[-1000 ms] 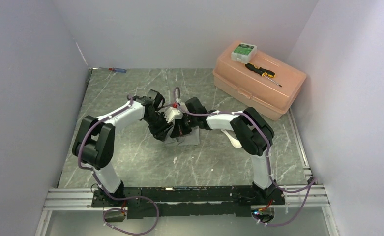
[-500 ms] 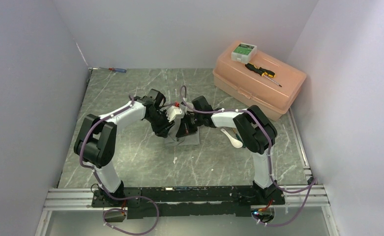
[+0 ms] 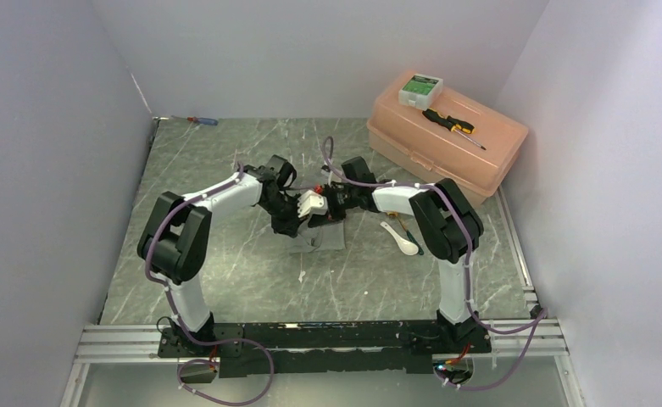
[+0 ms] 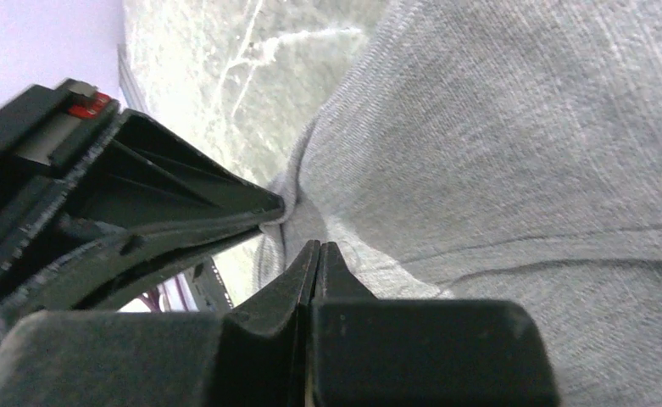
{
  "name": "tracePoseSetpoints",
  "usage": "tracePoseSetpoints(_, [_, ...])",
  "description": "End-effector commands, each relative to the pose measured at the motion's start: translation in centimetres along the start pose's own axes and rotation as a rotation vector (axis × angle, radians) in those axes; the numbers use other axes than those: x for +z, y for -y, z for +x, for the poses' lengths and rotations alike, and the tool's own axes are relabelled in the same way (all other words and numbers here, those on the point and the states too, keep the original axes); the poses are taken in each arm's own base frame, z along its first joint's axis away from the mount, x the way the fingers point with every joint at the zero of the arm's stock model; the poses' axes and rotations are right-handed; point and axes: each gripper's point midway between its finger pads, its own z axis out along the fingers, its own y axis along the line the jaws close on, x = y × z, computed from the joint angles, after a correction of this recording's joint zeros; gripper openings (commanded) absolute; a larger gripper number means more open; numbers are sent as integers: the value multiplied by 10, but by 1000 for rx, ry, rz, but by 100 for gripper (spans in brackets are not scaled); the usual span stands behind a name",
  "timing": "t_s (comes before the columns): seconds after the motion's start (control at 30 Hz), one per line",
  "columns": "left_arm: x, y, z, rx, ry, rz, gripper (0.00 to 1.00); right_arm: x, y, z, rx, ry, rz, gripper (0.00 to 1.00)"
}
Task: Fold the napkin into a case and place the utensils inside
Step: Smooth out the 2/3-rectangle-folded napkin at the center of the board.
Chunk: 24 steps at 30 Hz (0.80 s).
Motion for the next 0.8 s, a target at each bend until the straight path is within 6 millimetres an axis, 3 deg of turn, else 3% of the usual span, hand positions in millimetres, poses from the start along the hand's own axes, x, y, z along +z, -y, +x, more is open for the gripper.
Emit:
tracePoseSetpoints(0.0, [4,2,-13,88,21,21,16,-4,-41,-15,-25,35,-120,0])
tracePoseSetpoints(0.13, [7,4,-10,100,5,19,22,5,-40,7,-15,-19,-122,0])
tracePoseSetpoints(0.33, [9,3,-13,121,1,20,23,8,-8,35,40,-74,-30,0])
tracePoseSetpoints(0.47, [9,5,-13,137,-5,26,24,4,-5,34,57,-62,-38,0])
tracePoseSetpoints(0.63, [9,9,-16,167,-8,38,37,-4,-15,21,16,-63,-51,0])
tracePoseSetpoints(0.77, [12,13,-22,221,-3,75,34,0,-11,29,31,-89,-61,0])
